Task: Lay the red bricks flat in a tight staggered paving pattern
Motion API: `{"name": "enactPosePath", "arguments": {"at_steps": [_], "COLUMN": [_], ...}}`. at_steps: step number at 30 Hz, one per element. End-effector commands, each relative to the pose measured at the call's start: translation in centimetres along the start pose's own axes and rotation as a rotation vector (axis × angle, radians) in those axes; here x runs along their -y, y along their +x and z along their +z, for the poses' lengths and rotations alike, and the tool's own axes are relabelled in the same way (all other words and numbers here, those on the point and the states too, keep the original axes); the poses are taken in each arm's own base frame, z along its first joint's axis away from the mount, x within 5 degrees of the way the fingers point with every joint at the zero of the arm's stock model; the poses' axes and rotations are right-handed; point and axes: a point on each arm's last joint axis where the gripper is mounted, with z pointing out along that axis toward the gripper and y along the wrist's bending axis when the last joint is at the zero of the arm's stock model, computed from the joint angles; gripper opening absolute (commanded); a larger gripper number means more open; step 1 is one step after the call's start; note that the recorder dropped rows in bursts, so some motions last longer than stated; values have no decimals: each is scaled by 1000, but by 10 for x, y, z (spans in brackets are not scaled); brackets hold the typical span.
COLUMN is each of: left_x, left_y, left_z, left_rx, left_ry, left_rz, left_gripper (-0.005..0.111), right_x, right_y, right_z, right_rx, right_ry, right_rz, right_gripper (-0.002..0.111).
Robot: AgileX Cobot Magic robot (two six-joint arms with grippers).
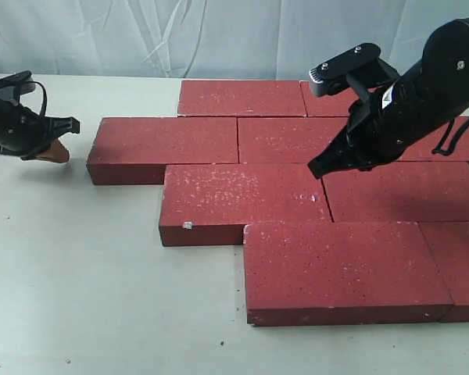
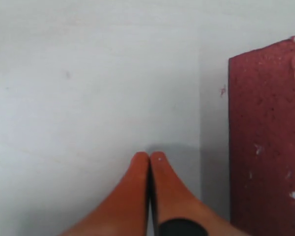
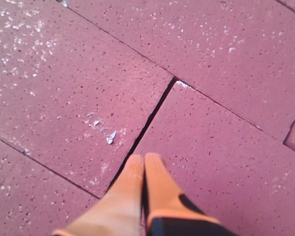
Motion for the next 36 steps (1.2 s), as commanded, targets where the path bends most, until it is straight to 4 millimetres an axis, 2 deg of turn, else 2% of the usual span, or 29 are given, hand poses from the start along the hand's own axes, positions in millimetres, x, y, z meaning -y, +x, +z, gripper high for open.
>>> {"name": "enactPosePath", "arguments": {"at_steps": [1, 6, 8, 12, 16, 17, 21, 26, 32, 36], "left_x": [9, 23, 28, 35, 42, 47, 52, 57, 68, 91], "left_y": [-9, -15, -16, -14, -11, -7, 5, 20, 53, 81], "left_z": [-26, -58, -73, -104, -127, -139, -158, -180, -213, -243], "left_rx": [43, 75, 80, 68, 66, 86, 143, 272, 444, 564], "left_ry": [18, 35, 23, -34, -48, -47, -61, -86, -87, -82], "left_rz": [12, 23, 35, 79, 96, 103, 113, 107, 86, 197], "left_gripper": [0, 0, 0, 0, 0, 0, 0, 0, 0, 0], "right_x": [2, 7, 18, 54, 89, 107, 132, 125, 93, 66], "right_y": [-1, -9, -14, -11, 5, 16, 36, 49, 76, 88], "right_z": [-2, -10, -17, -29, -35, -39, -56, -89, -133, -165], "right_rx": [18, 13, 3, -47, -87, -106, -64, 157, 447, 551], "right_ry": [10, 13, 24, 61, 101, 121, 176, 264, 366, 403], "right_rz": [1, 9, 34, 135, 266, 367, 503, 523, 497, 379], "right_gripper": [-1, -1, -1, -1, -1, -1, -1, -1, -1, -1]}}
